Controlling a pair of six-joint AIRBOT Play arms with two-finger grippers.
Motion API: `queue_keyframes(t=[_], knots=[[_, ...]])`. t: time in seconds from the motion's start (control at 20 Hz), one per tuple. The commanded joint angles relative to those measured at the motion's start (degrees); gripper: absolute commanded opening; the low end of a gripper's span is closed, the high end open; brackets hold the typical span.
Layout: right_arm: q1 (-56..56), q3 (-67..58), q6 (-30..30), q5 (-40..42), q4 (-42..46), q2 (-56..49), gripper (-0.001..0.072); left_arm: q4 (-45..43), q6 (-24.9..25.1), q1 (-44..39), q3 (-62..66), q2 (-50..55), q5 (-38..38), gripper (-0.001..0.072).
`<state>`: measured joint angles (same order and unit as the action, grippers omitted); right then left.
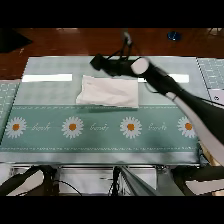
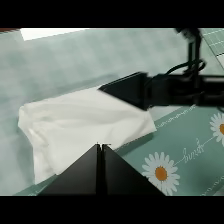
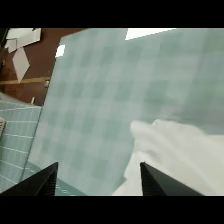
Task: Fold the shirts.
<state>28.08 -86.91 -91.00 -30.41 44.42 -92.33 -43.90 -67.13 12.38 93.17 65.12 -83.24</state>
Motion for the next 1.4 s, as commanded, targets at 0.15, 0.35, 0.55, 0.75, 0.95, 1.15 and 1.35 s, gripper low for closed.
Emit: queue_keyframes(t=[0.15, 0.35, 0.55, 0.75, 0.95, 1.15, 1.35], knots=[[-23.1, 0.0, -2.4, -33.1, 33.3, 13.1, 0.0588, -3.1, 0.0, -0.3, -1.1, 2.3, 0.0, 0.0182], [-34.5, 1.2, -1.5, -47.4, 43.1, 12.7, 0.0588, -3.1, -0.2, -0.4, -5.6, 2.5, -0.2, 0.0274], [-40.5, 7.3, -0.7, -46.5, 36.0, 12.3, 0.0589, -3.1, -0.1, -0.4, -8.9, 2.5, -0.3, 0.0274], [-40.1, 15.4, 1.3, -42.3, 27.4, 11.7, 0.059, -3.1, 0.0, -0.4, -9.7, 2.5, -0.1, 0.0274], [-38.5, 22.7, 3.7, -36.2, 17.4, 11.0, 0.0591, -3.3, 0.1, -0.4, -9.7, 2.5, 0.1, 0.0274], [-37.2, 24.2, 4.8, -32.4, 11.7, 9.6, 0.059, -3.3, 0.1, -0.4, -9.7, 2.5, 0.1, 0.0274], [-36.4, 24.2, 5.1, -31.3, 9.1, 8.1, 0.059, -3.3, 0.1, -0.4, -9.7, 2.5, 0.1, 0.0274]])
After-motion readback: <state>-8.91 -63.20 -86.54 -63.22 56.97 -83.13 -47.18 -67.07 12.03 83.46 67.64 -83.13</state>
